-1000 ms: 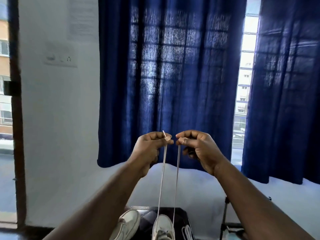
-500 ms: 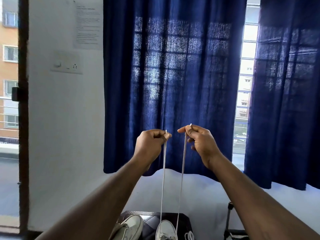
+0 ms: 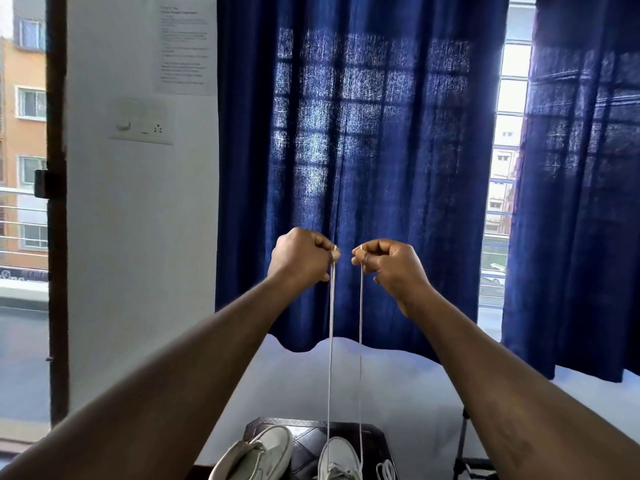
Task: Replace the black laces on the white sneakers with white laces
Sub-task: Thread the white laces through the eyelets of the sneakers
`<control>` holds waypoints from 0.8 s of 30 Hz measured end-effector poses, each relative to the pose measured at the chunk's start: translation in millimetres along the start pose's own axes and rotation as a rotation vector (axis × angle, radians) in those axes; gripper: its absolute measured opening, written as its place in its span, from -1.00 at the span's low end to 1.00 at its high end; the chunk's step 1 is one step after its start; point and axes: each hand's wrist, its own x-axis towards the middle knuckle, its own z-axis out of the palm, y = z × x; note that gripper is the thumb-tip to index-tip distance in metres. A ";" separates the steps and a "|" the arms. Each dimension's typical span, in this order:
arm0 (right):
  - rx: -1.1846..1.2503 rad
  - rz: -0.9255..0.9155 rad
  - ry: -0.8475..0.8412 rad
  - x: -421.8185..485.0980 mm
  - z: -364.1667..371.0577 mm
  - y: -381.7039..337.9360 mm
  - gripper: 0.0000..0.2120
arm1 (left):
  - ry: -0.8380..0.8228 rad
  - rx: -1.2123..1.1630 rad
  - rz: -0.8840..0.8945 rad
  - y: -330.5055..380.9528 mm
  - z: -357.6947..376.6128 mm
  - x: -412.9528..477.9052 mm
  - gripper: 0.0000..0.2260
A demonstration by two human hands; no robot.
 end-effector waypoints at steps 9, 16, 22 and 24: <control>-0.002 0.054 0.092 4.8 8.9 -9.2 -0.91 | 0.035 0.007 -0.074 9.4 2.9 2.6 -0.84; 0.024 0.068 0.132 2.6 9.6 -8.7 -0.92 | 0.075 0.024 -0.118 9.5 6.2 4.1 -0.86; 0.033 0.069 0.148 2.0 7.7 -11.4 -0.90 | 0.089 0.007 -0.152 11.7 6.2 3.5 -0.87; 0.035 0.069 0.149 1.9 8.0 -11.8 -0.91 | 0.091 0.011 -0.154 12.1 7.2 3.0 -0.88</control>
